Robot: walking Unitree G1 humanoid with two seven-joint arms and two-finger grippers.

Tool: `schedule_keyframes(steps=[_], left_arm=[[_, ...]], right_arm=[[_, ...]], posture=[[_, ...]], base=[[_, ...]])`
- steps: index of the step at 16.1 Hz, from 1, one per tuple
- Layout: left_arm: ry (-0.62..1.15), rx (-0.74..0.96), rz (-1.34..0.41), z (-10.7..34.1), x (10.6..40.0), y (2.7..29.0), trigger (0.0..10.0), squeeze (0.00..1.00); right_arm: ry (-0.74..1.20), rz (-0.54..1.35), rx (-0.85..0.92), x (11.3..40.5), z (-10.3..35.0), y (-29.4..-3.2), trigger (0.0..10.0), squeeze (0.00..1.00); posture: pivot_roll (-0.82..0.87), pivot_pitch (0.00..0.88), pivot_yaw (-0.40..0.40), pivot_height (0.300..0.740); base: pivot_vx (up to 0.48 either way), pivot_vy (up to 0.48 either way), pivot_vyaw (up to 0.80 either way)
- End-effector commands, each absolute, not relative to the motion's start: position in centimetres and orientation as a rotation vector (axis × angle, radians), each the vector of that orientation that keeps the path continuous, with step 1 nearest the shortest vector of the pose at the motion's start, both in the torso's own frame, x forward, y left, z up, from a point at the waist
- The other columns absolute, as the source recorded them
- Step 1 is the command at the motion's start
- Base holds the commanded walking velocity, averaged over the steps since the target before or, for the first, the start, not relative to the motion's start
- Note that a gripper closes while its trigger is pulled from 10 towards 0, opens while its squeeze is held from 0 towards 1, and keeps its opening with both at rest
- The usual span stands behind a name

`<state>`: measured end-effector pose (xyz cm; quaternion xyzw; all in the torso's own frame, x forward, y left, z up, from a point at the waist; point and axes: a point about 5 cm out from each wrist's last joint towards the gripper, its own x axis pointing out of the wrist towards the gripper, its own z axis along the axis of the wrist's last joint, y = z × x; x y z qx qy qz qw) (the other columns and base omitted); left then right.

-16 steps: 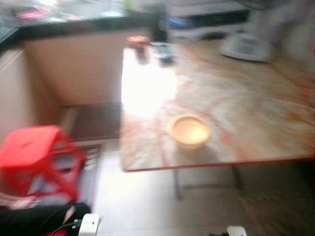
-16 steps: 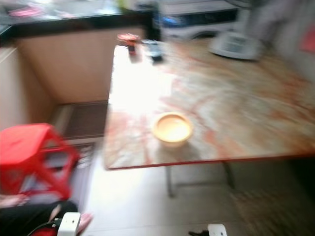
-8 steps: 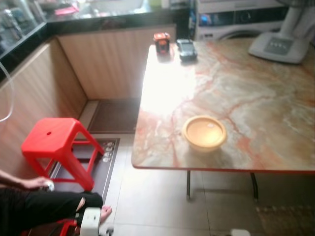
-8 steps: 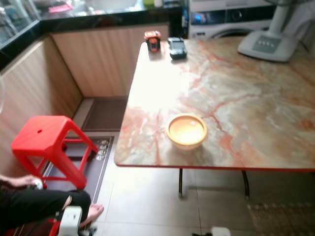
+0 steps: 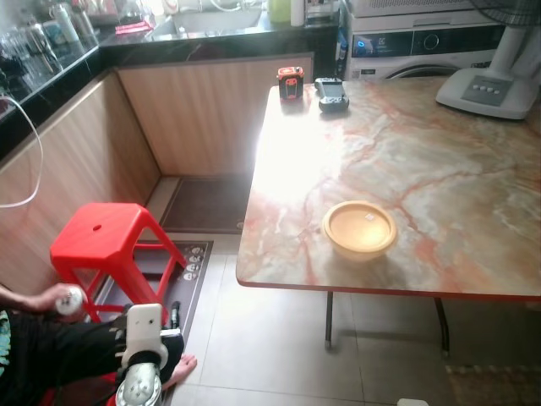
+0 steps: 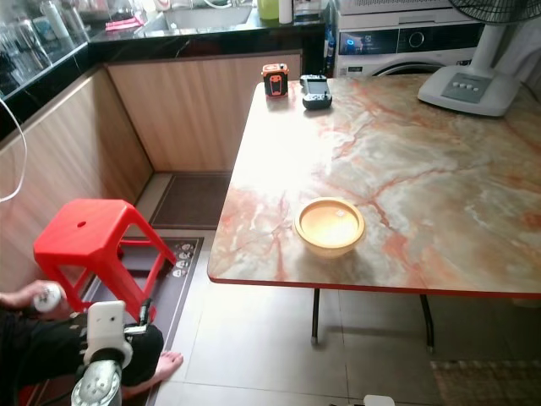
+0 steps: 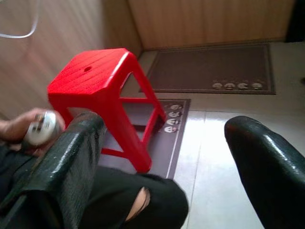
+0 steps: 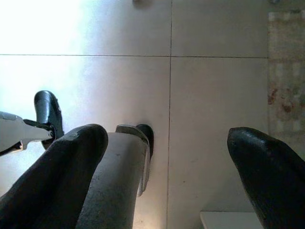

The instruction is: Restocking fridge

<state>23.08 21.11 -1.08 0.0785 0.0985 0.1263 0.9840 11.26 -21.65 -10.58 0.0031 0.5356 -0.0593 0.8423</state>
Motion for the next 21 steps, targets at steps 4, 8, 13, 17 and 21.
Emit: schedule_keyframes(steps=[4,8,13,17,21], left_arm=[[-0.08,0.199,0.32,4.0,25.2,22.4,10.0,0.0],[-0.254,0.187,0.193,8.5,28.2,20.2,10.0,0.0],[-0.338,0.157,-0.147,11.6,30.3,13.2,10.0,0.0],[-0.338,0.129,-0.165,12.1,29.9,12.8,10.0,0.0],[-0.332,0.117,-0.114,12.6,29.9,13.7,10.0,0.0]], right_arm=[[1.128,-0.117,0.013,11.4,-10.6,-21.3,10.0,0.0],[1.125,-0.112,0.011,11.6,-10.6,-21.3,10.0,0.0],[1.113,-0.121,0.015,11.8,-10.5,-21.3,10.0,0.0],[1.093,-0.142,0.036,11.9,-10.4,-21.3,10.0,0.0],[1.095,-0.13,0.026,12.0,-10.4,-21.4,10.0,0.0]], posture=[[-0.05,0.012,0.094,0.74],[-0.05,0.035,0.091,0.74],[-0.06,0.044,0.086,0.74],[-0.07,0.053,0.093,0.74],[-0.06,0.053,0.086,0.74]], base=[[0.0,0.0,0.0],[0.0,0.0,0.0],[0.0,0.0,0.0],[0.0,0.0,0.0],[0.0,-0.066,0.0]])
